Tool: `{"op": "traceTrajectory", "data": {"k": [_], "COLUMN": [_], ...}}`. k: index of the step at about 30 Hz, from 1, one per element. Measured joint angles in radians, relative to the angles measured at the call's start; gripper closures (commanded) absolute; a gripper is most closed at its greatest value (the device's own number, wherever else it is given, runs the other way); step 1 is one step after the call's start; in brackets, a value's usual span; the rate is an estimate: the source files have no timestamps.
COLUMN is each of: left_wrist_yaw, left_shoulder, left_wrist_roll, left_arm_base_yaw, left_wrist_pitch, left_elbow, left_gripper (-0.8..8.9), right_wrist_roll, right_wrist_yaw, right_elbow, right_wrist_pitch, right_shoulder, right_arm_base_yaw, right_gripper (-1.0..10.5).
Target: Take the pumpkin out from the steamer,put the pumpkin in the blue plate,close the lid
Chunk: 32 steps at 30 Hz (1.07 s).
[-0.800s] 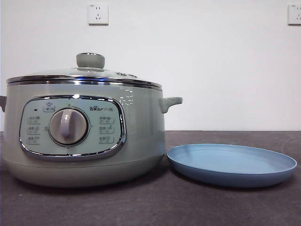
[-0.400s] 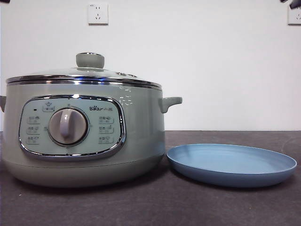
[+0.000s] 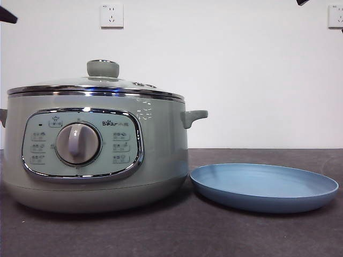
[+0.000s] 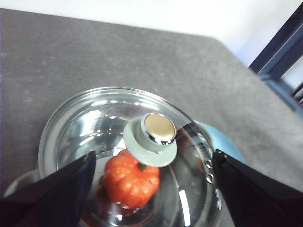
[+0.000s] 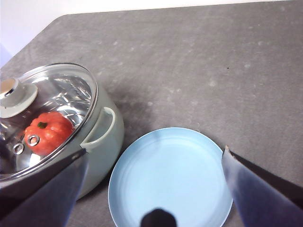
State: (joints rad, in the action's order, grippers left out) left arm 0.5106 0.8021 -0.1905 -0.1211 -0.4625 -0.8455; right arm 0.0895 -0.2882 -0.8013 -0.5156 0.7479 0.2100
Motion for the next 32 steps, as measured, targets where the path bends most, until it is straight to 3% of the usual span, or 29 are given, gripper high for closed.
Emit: {"op": "traceTrajectory", "data": {"k": [7,15,32], "left_wrist_yaw": [-0.184,-0.336,-0.354], "left_shoulder": [0.194,0.389,0.566], "left_wrist_roll": [0.11,0.175,0.209], "left_arm_base_yaw": [-0.146,-0.303,-0.341], "left_wrist_pitch": [-0.128,-0.137,-0.146], "left_elbow": [-0.208,-0.338,-0.342], "left_gripper": [4.05,4.05,4.06], "right_wrist_roll": [0.0,0.0,0.0], "right_wrist_yaw": [0.0,0.0,0.0], "right_elbow": [0.0,0.0,0.0], "right_wrist_pitch": [0.0,0.0,0.0], "right_shoulder": [0.0,0.0,0.0], "right_arm_base_yaw": [0.0,0.0,0.0], "right_gripper": [4.7,4.7,4.7]}}
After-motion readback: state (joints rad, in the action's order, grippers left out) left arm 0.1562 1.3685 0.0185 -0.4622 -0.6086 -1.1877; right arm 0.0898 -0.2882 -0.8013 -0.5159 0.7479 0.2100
